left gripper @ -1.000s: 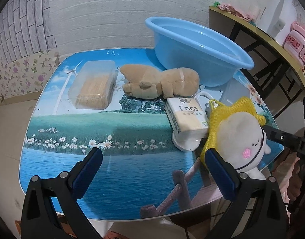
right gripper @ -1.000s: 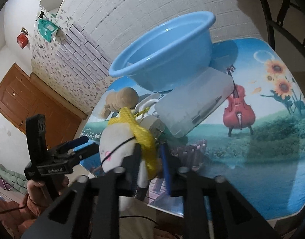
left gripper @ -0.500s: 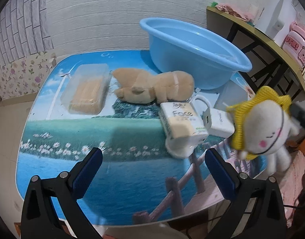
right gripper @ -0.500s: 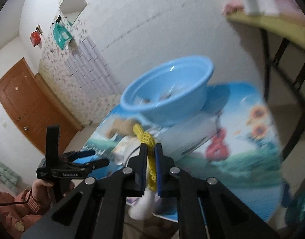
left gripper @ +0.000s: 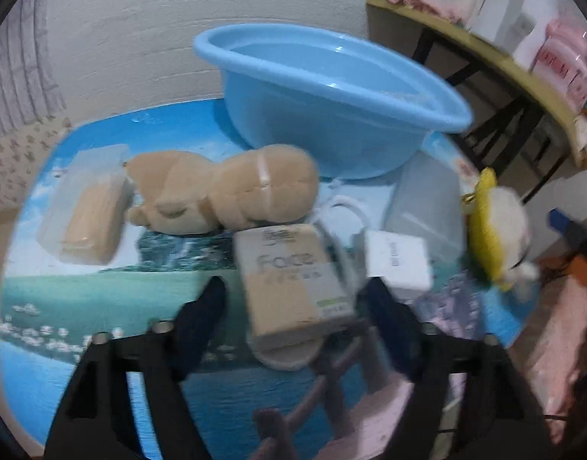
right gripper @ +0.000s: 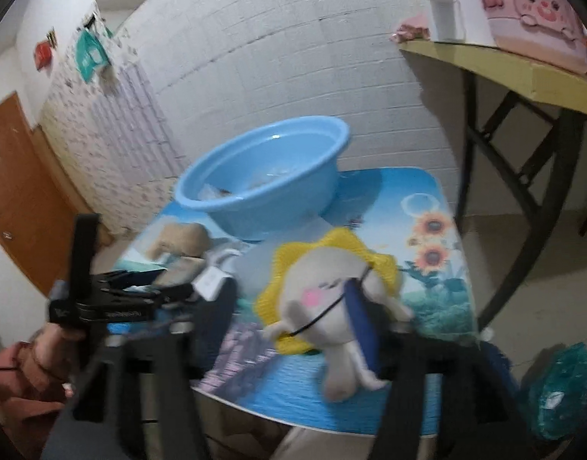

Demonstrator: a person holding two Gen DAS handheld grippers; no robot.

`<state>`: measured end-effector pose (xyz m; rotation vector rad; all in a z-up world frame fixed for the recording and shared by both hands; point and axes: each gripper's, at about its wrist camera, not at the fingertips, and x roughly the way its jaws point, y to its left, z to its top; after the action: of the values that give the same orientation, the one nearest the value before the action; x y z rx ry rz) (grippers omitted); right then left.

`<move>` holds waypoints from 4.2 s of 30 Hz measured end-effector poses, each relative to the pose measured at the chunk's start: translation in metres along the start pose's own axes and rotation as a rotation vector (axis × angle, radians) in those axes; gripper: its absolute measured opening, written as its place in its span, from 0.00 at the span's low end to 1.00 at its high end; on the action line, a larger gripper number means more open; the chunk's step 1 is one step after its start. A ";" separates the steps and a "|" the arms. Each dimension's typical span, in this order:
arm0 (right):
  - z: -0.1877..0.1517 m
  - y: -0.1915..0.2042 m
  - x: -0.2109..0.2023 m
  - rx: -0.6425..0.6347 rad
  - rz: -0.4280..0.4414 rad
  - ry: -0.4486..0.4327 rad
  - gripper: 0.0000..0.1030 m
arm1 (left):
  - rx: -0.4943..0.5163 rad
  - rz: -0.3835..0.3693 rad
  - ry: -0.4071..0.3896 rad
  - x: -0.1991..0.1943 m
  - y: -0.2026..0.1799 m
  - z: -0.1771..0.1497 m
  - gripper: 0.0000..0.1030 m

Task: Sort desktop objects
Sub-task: 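Grasp the white plush doll with the right gripper while the left grasps the Face tissue pack, then lift the plush doll with the right gripper while the left lifts the tissue pack, then carry the doll and tissue pack over the blue basin and open both grippers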

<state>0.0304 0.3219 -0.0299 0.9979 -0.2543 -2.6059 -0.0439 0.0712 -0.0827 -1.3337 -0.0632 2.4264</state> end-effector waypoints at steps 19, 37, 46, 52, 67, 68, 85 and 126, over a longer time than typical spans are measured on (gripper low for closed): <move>-0.008 -0.011 0.052 -0.027 -0.116 0.087 0.56 | -0.013 0.030 -0.005 -0.026 0.015 -0.015 0.51; -0.009 0.004 0.035 -0.085 -0.099 0.101 0.53 | -0.088 0.153 0.005 -0.041 0.057 -0.037 0.51; -0.014 0.006 0.042 -0.078 -0.102 0.128 0.65 | -0.064 0.178 0.002 -0.035 0.053 -0.037 0.59; -0.014 0.007 0.048 -0.074 -0.117 0.133 0.66 | -0.049 0.204 -0.010 -0.035 0.048 -0.037 0.47; 0.010 0.003 0.012 0.013 -0.071 0.019 0.57 | -0.084 0.153 -0.101 -0.074 0.051 -0.024 0.46; 0.011 0.005 0.010 0.010 -0.066 0.013 0.57 | -0.084 0.147 -0.104 -0.076 0.049 -0.023 0.46; 0.046 0.041 -0.007 -0.049 0.027 -0.093 0.57 | -0.042 0.086 -0.184 -0.101 0.021 0.019 0.46; 0.133 0.031 0.108 -0.070 0.138 -0.070 0.58 | 0.085 0.037 -0.147 -0.006 -0.016 0.135 0.66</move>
<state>-0.1264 0.2588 0.0108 0.8366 -0.2386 -2.5085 -0.1472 0.1021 -0.0001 -1.1282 0.0266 2.5254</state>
